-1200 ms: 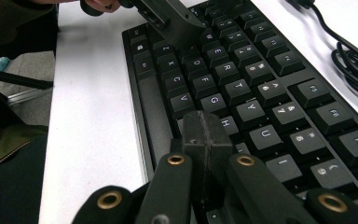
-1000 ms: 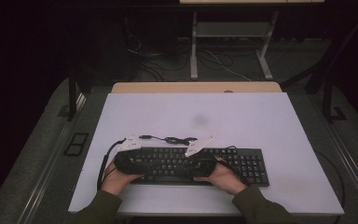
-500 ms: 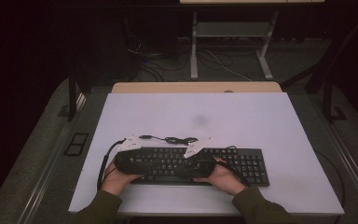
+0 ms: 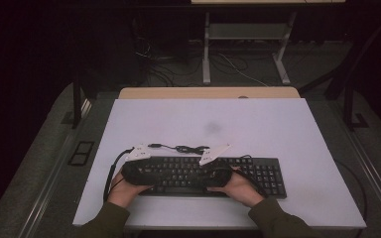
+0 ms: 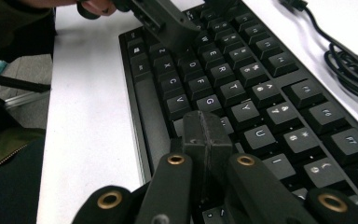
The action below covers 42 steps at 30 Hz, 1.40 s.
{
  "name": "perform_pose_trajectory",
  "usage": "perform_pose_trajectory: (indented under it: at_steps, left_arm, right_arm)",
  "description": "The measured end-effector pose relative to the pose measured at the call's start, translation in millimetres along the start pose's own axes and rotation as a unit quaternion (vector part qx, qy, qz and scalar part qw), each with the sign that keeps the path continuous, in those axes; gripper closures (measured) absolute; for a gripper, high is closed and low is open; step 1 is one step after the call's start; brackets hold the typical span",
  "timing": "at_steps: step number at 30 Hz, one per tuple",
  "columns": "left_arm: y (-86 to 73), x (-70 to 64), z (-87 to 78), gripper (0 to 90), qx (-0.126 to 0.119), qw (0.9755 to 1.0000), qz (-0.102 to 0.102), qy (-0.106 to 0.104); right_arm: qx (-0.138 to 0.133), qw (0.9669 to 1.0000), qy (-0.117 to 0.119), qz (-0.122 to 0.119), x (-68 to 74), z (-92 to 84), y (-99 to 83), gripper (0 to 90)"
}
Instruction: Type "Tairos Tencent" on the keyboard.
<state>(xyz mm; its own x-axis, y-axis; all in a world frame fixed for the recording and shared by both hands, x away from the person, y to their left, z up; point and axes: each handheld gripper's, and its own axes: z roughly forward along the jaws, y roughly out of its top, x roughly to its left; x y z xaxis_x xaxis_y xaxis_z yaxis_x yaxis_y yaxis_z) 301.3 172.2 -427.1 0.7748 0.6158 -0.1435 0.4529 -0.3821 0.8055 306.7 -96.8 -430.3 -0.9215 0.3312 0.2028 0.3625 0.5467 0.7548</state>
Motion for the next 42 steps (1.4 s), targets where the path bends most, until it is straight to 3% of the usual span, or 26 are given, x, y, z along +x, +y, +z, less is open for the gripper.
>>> perform_pose_trajectory:
  at_steps: [1, 8, 23, 34, 42]
  left_arm:
    - [0.0, -0.1, 0.0, 37.5, 0.001, 1.0000, 0.000, 0.000]
    - [0.0, -0.7, 0.1, 39.5, 0.000, 1.0000, 0.000, 0.001]
    - [0.2, -1.8, -2.2, 64.0, 0.002, 0.9999, 0.004, -0.009]
    - [0.4, -2.7, -3.1, 88.3, 0.011, 0.9996, 0.002, -0.027]
    - [0.3, -7.6, -2.7, 88.8, 0.016, 0.9990, 0.007, -0.040]
  right_arm:
    - [-0.005, 1.0000, 0.001, 0.001, -0.6, -2.2, 0.2, 83.8]
    - [-0.018, 0.9998, 0.002, 0.009, -2.3, -8.7, 0.2, 72.8]
    - [-0.037, 0.9991, -0.003, 0.018, -4.7, -22.6, -2.6, 52.6]
    - [-0.041, 0.9989, -0.007, 0.020, -5.1, -29.6, -5.8, 48.6]
    - [-0.045, 0.9987, -0.012, 0.020, -6.7, -34.4, -9.0, 44.8]
